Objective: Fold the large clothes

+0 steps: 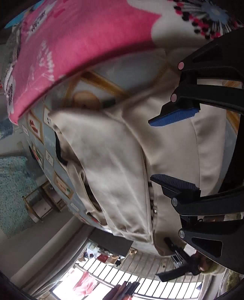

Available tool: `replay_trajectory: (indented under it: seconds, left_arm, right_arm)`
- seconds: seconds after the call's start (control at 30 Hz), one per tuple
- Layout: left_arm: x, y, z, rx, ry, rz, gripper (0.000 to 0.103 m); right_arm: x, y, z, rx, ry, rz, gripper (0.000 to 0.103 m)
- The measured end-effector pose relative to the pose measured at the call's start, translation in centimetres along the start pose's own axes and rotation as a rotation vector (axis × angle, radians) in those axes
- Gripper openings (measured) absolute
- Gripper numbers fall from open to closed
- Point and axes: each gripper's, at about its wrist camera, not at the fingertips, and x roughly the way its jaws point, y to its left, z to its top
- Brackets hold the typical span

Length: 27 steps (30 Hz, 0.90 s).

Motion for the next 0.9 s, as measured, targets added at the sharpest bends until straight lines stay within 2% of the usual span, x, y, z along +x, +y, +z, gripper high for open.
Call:
replay_trajectory:
  seconds: [0.1,0.23,0.3,0.5,0.67,0.9]
  left_arm:
    - [0.1,-0.1,0.3,0.004,0.003,0.011,0.007]
    - [0.2,-0.2,0.3,-0.004,0.0,0.023,0.007]
    - [0.2,-0.2,0.2,-0.013,-0.002,0.026,0.007]
    - [0.2,-0.4,0.1,-0.016,-0.012,0.043,0.007]
    - [0.3,-0.6,0.2,-0.017,-0.006,0.059,0.007]
    - [0.4,-0.6,0.3,-0.027,0.005,0.055,0.008]
  right_arm:
    - [0.5,-0.8,-0.4,-0.053,0.03,-0.048,0.052]
    - [2.3,1.2,-0.5,-0.162,0.068,-0.076,0.052]
    - [2.5,2.2,-0.5,-0.2,0.081,-0.072,0.052]
    - [3.4,1.7,1.5,-0.258,0.096,-0.048,0.052]
    - [4.2,0.4,2.5,-0.226,0.132,0.049,0.052]
    - [3.1,-1.2,1.3,-0.207,0.213,0.173,0.052]
